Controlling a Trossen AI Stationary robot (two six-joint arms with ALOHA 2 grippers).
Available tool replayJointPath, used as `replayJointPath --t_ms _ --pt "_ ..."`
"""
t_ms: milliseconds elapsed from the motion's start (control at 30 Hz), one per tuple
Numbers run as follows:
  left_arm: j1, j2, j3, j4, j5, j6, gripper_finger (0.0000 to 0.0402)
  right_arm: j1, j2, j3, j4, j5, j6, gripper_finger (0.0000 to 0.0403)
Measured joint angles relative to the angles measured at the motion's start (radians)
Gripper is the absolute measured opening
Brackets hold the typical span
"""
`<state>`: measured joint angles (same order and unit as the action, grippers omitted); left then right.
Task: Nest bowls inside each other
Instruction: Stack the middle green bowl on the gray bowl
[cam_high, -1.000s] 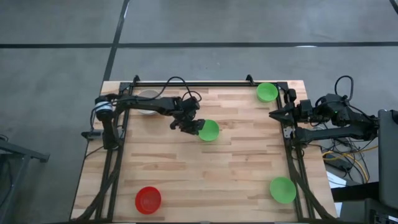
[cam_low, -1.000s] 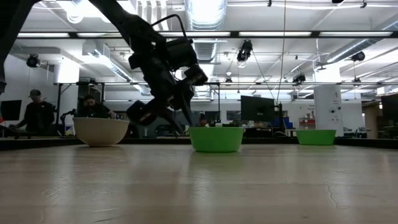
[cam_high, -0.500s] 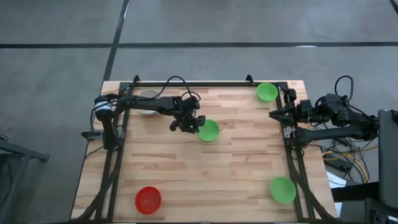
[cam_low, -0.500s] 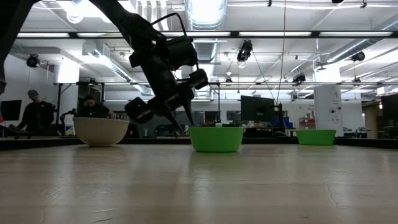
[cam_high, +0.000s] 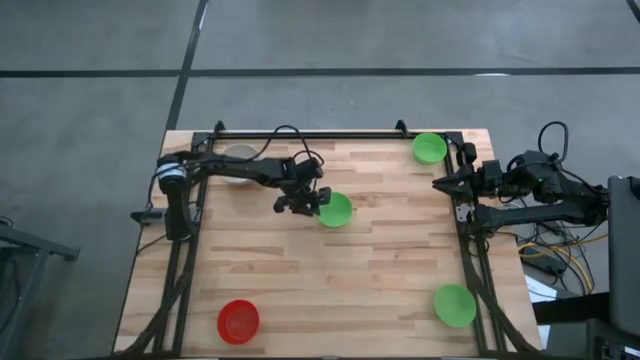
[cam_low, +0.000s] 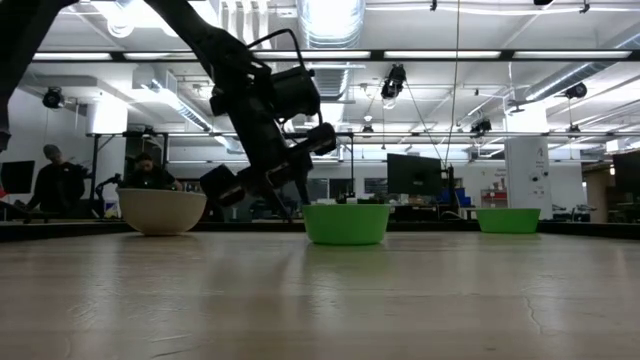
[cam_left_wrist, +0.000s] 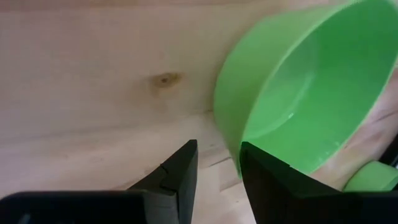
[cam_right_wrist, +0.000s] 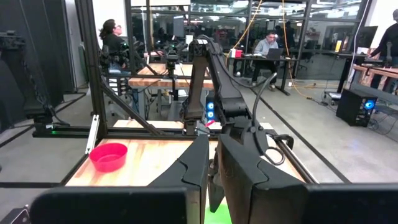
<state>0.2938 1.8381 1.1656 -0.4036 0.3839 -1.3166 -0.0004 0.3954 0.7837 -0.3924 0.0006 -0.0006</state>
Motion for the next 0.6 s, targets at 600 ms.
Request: replayJointPath --t_ms 600 --pt "0.000 0.013 0.000 0.045 0.006 -0.001 0.0068 0.000 0.000 0.000 0.000 0.000 0.000 0.0034"
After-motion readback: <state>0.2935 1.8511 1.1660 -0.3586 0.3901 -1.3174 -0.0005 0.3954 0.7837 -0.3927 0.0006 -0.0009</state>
